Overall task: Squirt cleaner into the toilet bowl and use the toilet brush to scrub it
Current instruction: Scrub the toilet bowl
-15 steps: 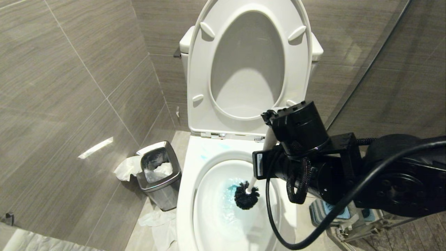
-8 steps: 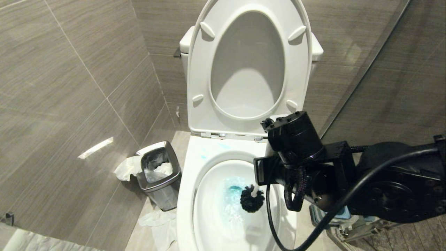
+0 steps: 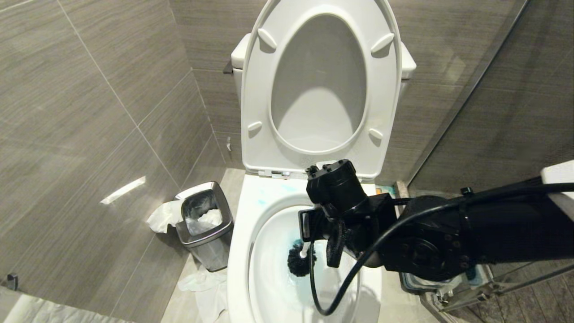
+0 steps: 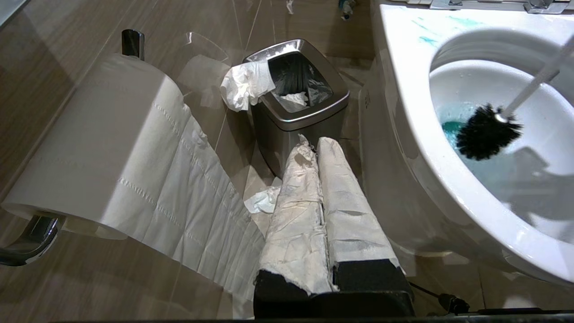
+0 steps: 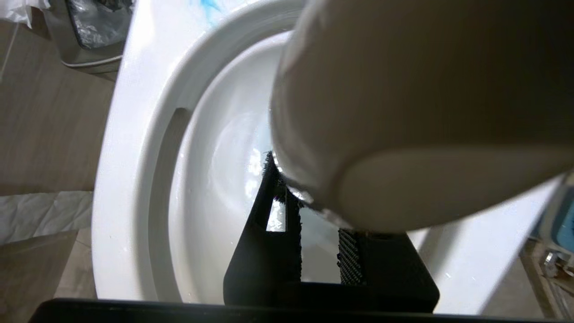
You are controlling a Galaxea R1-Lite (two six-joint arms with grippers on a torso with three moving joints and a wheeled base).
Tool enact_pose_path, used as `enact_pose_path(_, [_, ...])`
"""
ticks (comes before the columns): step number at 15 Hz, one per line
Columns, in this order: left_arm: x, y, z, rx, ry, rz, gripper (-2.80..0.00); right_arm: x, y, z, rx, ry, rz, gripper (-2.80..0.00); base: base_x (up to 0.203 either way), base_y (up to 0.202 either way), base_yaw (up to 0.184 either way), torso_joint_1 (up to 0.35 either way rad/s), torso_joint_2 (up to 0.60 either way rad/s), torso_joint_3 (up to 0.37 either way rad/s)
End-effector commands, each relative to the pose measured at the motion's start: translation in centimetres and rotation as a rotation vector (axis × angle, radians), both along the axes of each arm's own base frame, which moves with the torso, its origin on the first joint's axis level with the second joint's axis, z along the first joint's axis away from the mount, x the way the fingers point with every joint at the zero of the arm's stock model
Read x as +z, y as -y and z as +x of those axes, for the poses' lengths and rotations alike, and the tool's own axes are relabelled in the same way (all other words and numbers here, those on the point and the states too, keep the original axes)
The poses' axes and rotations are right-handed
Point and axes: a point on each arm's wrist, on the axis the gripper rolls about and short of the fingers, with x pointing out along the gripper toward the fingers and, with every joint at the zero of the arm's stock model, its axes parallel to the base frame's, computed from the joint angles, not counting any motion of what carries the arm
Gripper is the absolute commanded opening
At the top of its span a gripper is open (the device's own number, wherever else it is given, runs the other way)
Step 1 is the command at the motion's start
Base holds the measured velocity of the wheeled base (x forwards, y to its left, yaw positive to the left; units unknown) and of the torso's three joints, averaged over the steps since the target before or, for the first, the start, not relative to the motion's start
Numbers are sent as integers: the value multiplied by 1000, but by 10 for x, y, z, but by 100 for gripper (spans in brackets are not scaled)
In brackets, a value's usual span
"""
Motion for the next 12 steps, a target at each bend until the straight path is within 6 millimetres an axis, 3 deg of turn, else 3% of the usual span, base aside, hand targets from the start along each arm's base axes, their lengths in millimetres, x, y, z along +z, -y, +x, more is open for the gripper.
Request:
enact_pose_path(1, [0, 0, 0, 1, -1, -1, -280, -14, -20, 18, 0, 0, 1, -280, 0, 0, 0, 0, 0, 0])
enact_pose_path(7, [0, 0, 0, 1, -1, -1, -280, -5, -48, 51, -14, 30, 25, -280, 0, 0, 0, 0, 0, 0])
enact_pose_path(12, [0, 0, 0, 0, -1, -1, -280, 20, -25, 61, -53, 69, 26, -280, 0, 0, 0, 0, 0, 0])
